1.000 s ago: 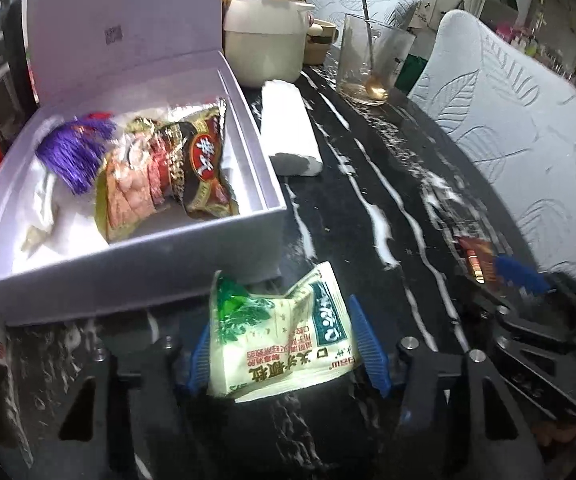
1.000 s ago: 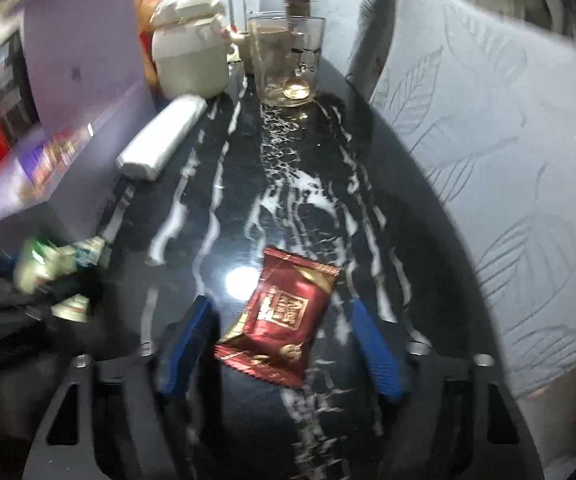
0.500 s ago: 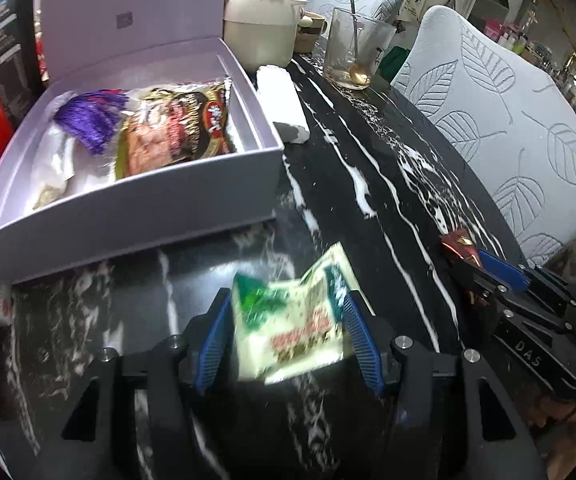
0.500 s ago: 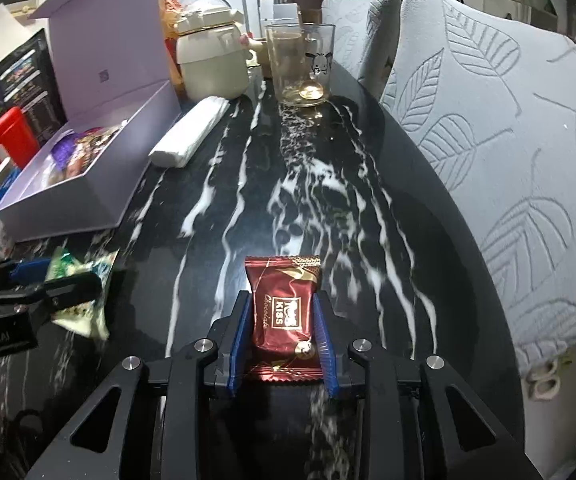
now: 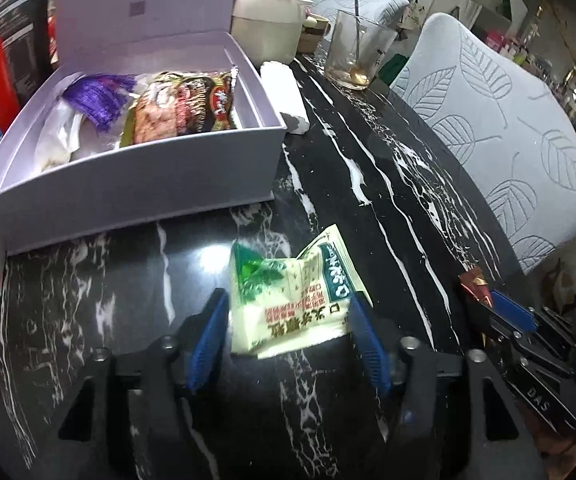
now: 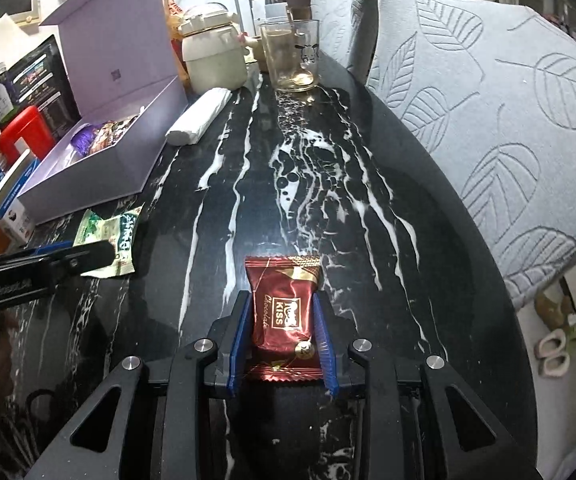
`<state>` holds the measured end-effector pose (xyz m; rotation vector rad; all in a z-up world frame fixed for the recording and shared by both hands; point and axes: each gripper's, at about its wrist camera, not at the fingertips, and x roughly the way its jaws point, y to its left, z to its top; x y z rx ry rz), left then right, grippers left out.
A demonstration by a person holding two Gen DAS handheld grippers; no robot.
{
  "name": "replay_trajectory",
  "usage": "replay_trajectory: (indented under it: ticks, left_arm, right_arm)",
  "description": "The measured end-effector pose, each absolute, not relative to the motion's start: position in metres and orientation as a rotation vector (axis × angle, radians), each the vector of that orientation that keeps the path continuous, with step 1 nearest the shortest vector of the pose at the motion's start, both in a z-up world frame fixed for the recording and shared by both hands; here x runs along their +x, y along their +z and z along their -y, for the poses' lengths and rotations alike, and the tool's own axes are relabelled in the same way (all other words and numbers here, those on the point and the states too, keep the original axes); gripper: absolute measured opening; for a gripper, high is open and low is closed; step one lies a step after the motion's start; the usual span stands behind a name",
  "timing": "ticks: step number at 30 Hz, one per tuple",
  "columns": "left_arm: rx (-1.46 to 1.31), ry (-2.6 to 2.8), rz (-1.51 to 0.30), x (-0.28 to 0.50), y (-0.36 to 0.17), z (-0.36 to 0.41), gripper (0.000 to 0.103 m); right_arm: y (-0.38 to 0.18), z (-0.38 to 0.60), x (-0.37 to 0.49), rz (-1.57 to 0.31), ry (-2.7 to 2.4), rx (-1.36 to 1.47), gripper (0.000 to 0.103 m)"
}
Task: Organize soft objects
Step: 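Grasp the green-and-white snack packet with the left tool while the right tool grasps the red chocolate wrapper, then lift and carry the green packet and red wrapper with both tools toward the box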
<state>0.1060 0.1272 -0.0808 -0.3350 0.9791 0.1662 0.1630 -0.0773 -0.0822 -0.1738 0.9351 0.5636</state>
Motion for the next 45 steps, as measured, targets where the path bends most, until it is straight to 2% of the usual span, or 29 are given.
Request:
replay_trajectory:
  ticks: [1, 2, 15, 16, 18, 19, 23, 26, 45]
  left_arm:
    - [-0.332, 0.157, -0.987, 0.109, -0.082, -0.126, 0.089]
    - [-0.337, 0.145, -1.005, 0.112, -0.084, -0.124, 0.103]
    - [-0.183, 0.275, -1.014, 0.131, -0.096, -0.113, 0.103]
    - [-0.185, 0.266, -1.003, 0.13, -0.096, -0.114, 0.102]
    - [-0.176, 0.274, -0.977, 0.124, -0.094, -0.114, 0.087]
    - [-0.176, 0.284, -0.962, 0.122, -0.092, -0.115, 0.073]
    - [-0.167, 0.272, -0.955, 0.117, -0.09, -0.115, 0.067]
    - [-0.154, 0.261, -0.95, 0.112, -0.087, -0.113, 0.064]
    - [-0.154, 0.151, -0.914, 0.056, -0.071, -0.083, 0.063]
  right_arm:
    - [-0.082, 0.077, 0.163, -0.935, 0.562, -0.175, 0.03]
    - [-0.082, 0.077, 0.162, -0.934, 0.56, -0.176, 0.03]
    - [-0.083, 0.077, 0.164, -0.936, 0.564, -0.175, 0.03]
    - [-0.083, 0.077, 0.164, -0.935, 0.565, -0.176, 0.03]
    - [-0.083, 0.076, 0.164, -0.931, 0.568, -0.178, 0.03]
    - [-0.083, 0.076, 0.164, -0.929, 0.572, -0.177, 0.03]
    - [-0.084, 0.074, 0.164, -0.926, 0.578, -0.193, 0.03]
    - [-0.083, 0.074, 0.162, -0.929, 0.586, -0.192, 0.03]
    - [-0.077, 0.095, 0.123, -0.908, 0.573, -0.171, 0.029]
